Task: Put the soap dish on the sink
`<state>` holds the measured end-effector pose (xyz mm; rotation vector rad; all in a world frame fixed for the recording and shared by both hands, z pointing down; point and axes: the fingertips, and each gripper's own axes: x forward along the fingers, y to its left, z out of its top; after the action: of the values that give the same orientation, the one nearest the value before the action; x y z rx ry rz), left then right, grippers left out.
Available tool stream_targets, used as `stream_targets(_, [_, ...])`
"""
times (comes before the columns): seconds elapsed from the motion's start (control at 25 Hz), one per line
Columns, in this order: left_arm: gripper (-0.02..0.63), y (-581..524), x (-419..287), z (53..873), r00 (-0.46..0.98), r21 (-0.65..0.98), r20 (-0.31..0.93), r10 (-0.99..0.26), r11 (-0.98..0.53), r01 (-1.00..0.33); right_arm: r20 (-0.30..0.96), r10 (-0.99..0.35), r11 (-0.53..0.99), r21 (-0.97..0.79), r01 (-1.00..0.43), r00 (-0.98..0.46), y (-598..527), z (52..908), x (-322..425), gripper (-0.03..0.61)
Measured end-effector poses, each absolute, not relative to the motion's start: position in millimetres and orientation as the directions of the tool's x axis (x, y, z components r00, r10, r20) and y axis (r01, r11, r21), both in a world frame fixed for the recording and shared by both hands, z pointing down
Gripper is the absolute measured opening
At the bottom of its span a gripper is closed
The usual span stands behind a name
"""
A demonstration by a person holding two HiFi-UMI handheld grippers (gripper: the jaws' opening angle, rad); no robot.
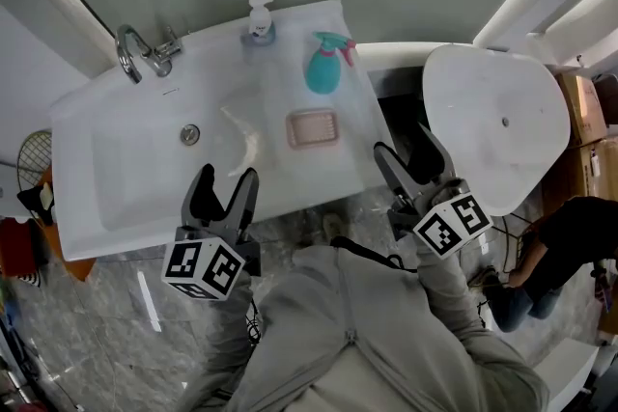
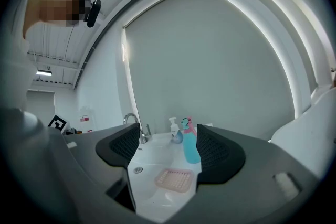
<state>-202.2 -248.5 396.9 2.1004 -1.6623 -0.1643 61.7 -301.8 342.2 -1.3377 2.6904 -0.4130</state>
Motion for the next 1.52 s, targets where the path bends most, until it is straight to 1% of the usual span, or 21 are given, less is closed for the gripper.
stream_targets(0.4, [0.388, -236, -186, 390, 0.276, 0.335, 0.171, -0.946, -0.207, -0.919, 0.023, -0.79, 0.581, -0.291, -0.76, -0.613, -293, 345, 53, 0.339])
stream_targets(1.24, [0.388, -232, -187, 389, 0.272, 0.337, 0.171, -0.947, -0.204, -0.919, 0.039, -0.783, 0.584, -0.296, -0.756, -0.62, -281, 349, 46, 0.339])
stream_targets(1.52, [0.388, -233, -188, 390, 0.266, 0.336, 0.177, -0.948, -0.195, -0.921, 0.035, -0.782, 0.591, -0.27, -0.76, -0.622, -282, 349, 44, 0.339])
